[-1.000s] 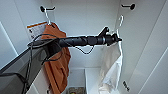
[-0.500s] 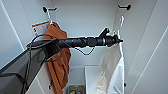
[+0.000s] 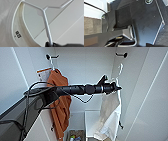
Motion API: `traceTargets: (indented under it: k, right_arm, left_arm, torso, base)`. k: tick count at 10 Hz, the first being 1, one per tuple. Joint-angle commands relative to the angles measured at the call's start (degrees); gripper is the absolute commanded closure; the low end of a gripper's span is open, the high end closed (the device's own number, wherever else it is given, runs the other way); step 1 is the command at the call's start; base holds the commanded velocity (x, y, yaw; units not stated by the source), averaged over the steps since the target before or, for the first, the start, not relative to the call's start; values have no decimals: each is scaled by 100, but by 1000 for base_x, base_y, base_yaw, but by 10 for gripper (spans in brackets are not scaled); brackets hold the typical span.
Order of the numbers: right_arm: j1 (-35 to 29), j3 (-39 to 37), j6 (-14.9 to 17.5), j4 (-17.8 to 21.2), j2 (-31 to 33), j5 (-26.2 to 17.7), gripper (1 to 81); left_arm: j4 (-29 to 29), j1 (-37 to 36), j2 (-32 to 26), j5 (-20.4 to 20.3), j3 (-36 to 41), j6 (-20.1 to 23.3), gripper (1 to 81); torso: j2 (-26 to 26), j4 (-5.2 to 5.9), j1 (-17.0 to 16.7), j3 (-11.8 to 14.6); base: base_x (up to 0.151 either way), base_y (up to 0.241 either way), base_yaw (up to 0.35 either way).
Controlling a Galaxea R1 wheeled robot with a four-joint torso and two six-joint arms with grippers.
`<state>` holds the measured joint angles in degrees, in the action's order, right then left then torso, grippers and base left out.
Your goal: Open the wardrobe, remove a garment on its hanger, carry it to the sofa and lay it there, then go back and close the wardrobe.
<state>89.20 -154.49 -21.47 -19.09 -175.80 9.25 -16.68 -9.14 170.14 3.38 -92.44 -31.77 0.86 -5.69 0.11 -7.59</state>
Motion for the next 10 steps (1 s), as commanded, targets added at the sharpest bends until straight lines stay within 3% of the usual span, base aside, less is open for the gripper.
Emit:
traceTargets:
  k: [1,10]
  right_arm:
    - [-125,25,2,46,-1,-196,10]
    - [-117,25,2,55,-1,-187,10]
  left_arm:
    - [182,-1059,-58,-320,129,92,811]
    - [182,-944,-340,-329,481,92,811]
  torso:
    - [0,0,0,0]
    - [0,0,2,0]
  base:
    - [-106,0,0]
    - [-122,0,0]
